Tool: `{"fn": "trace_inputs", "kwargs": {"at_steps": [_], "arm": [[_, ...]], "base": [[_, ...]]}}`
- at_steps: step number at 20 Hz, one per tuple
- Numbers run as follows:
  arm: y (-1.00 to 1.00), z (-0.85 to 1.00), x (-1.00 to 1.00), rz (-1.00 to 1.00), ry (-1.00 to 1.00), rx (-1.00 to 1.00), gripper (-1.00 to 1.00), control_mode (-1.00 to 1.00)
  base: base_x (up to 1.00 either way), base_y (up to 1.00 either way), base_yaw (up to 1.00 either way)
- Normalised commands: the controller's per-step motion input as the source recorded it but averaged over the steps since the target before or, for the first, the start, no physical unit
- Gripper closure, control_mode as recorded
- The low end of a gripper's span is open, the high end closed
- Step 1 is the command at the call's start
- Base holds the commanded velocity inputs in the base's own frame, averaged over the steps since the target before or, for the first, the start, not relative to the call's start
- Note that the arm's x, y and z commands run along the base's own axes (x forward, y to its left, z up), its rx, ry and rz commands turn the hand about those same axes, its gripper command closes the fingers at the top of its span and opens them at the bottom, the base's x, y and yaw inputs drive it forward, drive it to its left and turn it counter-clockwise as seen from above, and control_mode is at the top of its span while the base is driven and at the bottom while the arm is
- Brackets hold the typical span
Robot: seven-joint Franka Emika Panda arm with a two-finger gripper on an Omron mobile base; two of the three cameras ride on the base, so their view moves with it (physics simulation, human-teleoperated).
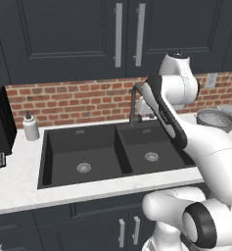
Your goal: Put the colander in the sink, put the kiwi in the colander, and turn on the sink faucet and pour water over the colander.
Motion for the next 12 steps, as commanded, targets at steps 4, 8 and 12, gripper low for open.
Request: {"fn": "trace_inputs", "kwargs": {"at_steps": [4,8,12], "arm": [[-0.01,-0.03,-0.10,0.00,0.00,0.00,-1.00,-1.00],[-0.13,-0.29,-0.35,0.00,0.00,-0.17,-1.00,-1.00],[-0.34,-0.23,-0.55,0.00,-0.04,-0.03,-1.00,-1.00]], "base": [[0.00,0.00,0.00],[0.00,0.00,0.00],[0.00,0.00,0.00]]}}
